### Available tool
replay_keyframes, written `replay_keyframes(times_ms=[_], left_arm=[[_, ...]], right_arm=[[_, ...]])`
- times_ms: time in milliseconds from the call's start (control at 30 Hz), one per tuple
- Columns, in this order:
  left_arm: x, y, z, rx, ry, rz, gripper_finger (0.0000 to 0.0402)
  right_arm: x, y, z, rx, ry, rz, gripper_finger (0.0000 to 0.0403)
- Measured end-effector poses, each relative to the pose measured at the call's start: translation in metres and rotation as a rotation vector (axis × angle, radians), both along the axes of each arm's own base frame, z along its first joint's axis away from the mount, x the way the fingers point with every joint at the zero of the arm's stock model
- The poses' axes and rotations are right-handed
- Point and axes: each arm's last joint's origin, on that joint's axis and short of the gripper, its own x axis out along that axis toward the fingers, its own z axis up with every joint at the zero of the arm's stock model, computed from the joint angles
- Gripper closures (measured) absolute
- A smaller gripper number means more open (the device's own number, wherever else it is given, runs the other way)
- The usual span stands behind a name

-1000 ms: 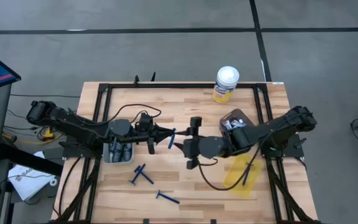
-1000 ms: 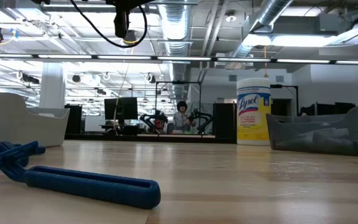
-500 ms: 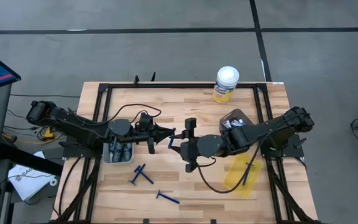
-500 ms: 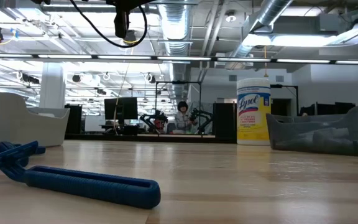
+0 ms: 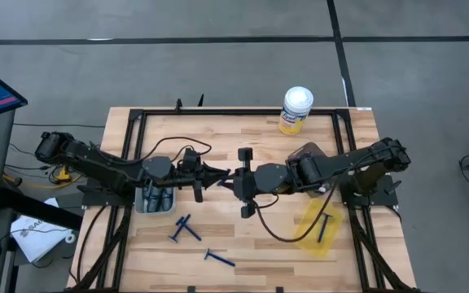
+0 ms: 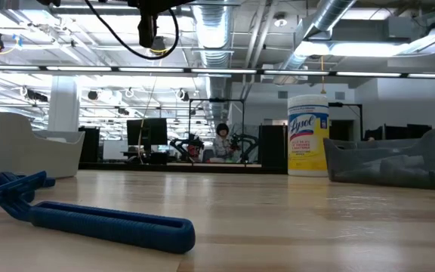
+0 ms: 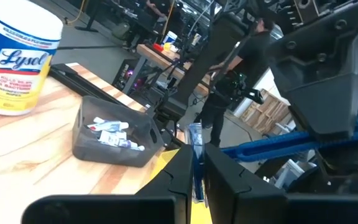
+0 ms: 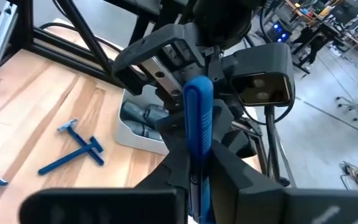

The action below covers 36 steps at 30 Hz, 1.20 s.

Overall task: Pick & Place Travel size toiletries
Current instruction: Put the blue razor into the yellow bin

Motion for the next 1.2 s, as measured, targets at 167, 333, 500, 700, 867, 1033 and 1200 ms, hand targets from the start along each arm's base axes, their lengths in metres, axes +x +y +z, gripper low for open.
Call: replay_keyframes(times_ms=[167,333,500,700,867,1033,1200], left_arm=[[0.000,0.000,0.000,0.001,-0.001,-0.006,0.0379],[0.000,0.000,0.004,0.010,-0.029,-0.008,0.0328],[0.000,0.000,0.003,0.013,-0.016,-0.011,0.0248],[-0.004,-0.001,0.003,0.016,0.018,-0.057,0.0181],[-0.017,-0.001,-0.002,0.001,0.154,-0.141,0.0173],[-0.031,-0.011,-0.004,0.007,0.256,-0.288,0.0188],[-0.037,-0.025,-0.007,0.019,0.293,-0.391,0.0199]], right_arm=[[0.000,0.001,-0.001,0.028,0.002,-0.006,0.0375],[-0.004,0.001,-0.005,0.066,0.050,-0.018,0.0378],[-0.011,0.003,-0.009,0.114,0.110,-0.044,0.0378],[-0.035,0.024,-0.028,0.163,0.341,-0.094,0.0378],[-0.083,0.053,-0.057,0.131,0.608,-0.143,0.0383],[-0.143,0.073,-0.089,0.043,0.760,-0.133,0.0381],[-0.174,0.086,-0.125,-0.045,0.910,-0.060,0.0369]])
